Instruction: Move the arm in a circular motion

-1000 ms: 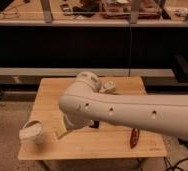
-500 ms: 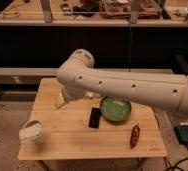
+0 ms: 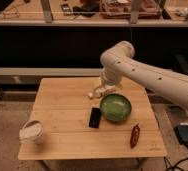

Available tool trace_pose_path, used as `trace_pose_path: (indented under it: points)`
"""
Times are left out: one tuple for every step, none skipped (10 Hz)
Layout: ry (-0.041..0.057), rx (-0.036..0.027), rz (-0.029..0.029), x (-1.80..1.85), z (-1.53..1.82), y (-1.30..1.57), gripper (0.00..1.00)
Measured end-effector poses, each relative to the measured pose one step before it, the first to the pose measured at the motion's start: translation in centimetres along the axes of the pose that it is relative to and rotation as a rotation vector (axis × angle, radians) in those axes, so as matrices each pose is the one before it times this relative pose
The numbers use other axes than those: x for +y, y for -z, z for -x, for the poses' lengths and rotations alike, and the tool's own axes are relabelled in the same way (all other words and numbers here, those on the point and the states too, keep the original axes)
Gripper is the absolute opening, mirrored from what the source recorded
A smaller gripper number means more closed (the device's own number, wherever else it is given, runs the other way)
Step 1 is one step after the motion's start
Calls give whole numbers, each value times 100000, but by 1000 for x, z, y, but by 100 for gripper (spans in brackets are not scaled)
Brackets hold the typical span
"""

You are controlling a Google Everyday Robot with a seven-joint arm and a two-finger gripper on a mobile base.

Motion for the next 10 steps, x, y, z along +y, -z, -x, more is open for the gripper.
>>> trace_pose_path:
  points:
    - [-6788,-3218,4010,4609,782,-765,80]
    - [-5901,-2447,5060,4695,895,-218,80]
    - [-2886,-924,3545,2873,787,327,80]
    - [-2501,-1210,3468,2501,1371,416,80]
    - [-1843,-389,3586,2450,1888,677,80]
    - [-661,-1052,3490,2186,3229,724,80]
    - [1272,-10,1231,401,2178,399,80]
    - [3958,-801,-110,-790,3857,547,80]
    - [7869,-1248,-2210,-2764,4974,606,80]
    - [6722,-725,-2647,-2882,2921,413,80]
